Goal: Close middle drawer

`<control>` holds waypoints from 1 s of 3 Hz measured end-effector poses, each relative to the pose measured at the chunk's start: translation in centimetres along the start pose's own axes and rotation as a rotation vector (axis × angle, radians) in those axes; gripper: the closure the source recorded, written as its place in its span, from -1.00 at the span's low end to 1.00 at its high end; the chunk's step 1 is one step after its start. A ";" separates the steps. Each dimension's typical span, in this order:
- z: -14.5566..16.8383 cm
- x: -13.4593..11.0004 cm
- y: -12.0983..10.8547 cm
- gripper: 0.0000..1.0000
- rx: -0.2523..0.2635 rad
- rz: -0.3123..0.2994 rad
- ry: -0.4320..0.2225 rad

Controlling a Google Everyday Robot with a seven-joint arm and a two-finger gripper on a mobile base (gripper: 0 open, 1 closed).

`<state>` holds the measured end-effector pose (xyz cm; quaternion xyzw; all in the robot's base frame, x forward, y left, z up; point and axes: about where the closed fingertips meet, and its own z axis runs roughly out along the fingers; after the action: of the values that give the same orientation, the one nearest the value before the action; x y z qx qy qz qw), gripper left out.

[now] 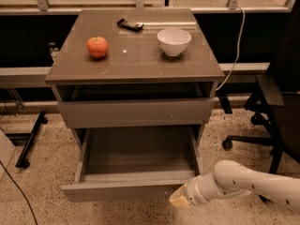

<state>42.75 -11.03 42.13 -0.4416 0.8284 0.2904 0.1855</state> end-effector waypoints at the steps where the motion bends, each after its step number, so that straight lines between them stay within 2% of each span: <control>1: 0.0 0.0 0.0 1.00 0.000 0.000 0.000; 2: 0.8 -1.4 -1.6 1.00 0.055 -0.027 -0.035; 3: 1.4 -2.3 -2.8 1.00 0.080 -0.053 -0.057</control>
Offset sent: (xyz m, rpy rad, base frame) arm 0.0665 0.0160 -0.0051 -0.0087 -0.2081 -0.0707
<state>46.47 -9.92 41.48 -0.4470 0.8219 0.2643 0.2340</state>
